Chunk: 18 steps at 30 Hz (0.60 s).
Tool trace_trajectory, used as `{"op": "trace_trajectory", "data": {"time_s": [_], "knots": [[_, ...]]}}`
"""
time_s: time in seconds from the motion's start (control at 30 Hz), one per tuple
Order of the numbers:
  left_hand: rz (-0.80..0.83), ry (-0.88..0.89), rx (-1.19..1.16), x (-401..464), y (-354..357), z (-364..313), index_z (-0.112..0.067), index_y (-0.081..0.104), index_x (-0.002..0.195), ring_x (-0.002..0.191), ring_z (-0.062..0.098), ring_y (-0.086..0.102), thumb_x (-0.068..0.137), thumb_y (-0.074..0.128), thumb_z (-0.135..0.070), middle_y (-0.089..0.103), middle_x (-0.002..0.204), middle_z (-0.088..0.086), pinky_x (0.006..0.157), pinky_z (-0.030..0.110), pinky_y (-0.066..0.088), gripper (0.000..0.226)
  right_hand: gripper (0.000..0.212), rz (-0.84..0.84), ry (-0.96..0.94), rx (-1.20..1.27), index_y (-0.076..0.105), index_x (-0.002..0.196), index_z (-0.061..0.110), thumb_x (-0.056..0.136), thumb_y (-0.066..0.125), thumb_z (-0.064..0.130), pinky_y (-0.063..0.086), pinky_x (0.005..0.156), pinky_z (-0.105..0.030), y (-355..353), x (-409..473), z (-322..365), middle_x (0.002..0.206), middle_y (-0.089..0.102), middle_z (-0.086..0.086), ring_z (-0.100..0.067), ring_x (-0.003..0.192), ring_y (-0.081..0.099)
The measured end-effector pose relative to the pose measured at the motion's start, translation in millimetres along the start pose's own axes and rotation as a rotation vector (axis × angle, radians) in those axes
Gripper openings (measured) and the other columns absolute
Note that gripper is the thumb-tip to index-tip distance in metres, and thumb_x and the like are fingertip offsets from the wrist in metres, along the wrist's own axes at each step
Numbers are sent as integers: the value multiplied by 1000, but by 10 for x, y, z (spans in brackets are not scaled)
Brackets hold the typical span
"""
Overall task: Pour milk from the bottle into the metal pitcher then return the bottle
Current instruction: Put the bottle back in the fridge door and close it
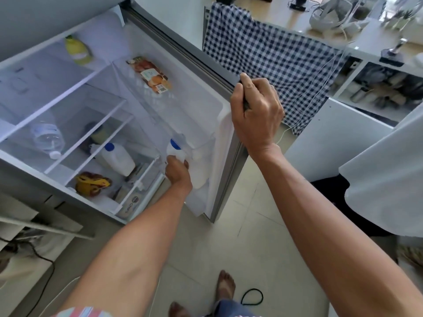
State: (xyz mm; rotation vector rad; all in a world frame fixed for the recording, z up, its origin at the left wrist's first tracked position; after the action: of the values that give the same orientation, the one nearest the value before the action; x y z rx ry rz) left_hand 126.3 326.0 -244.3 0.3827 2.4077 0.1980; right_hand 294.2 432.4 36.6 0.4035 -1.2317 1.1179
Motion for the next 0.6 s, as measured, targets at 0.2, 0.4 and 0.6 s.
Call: {"op": "trace_trajectory", "data": {"time_s": [0.2,0.4,0.6], "knots": [[174,-6,245,19,157,48,-17,57,69,65,20,54,99,37,-26,60,70,3,67,30,45,36,21,5,2,1,82,100,6,95,65,16,53,61,-28,-2,-10,7,81,72,-4,-17,72,67],[237,76,516,-14,133,-70,-12,58,68,75,24,56,92,48,-5,65,77,7,72,33,45,27,20,10,3,-10,81,102,6,95,66,16,52,60,-28,-25,-41,95,82,72,-3,-18,71,67],[170,305,695,-71,-193,-500,-12,53,63,83,35,72,86,48,-19,67,73,8,69,37,54,25,24,36,36,-16,80,106,5,97,63,19,57,62,-32,-61,-115,269,86,74,-3,-20,75,70]]}}
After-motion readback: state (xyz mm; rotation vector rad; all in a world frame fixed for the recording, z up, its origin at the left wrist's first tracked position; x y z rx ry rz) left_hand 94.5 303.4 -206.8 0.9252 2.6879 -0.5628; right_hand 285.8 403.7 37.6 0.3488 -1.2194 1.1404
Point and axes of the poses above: each hand's wrist, its own x-axis towards the middle knuckle, its own y-axis out of the palm, z = x × y, the point moved 8 cm from there along x, towards the middle knuckle
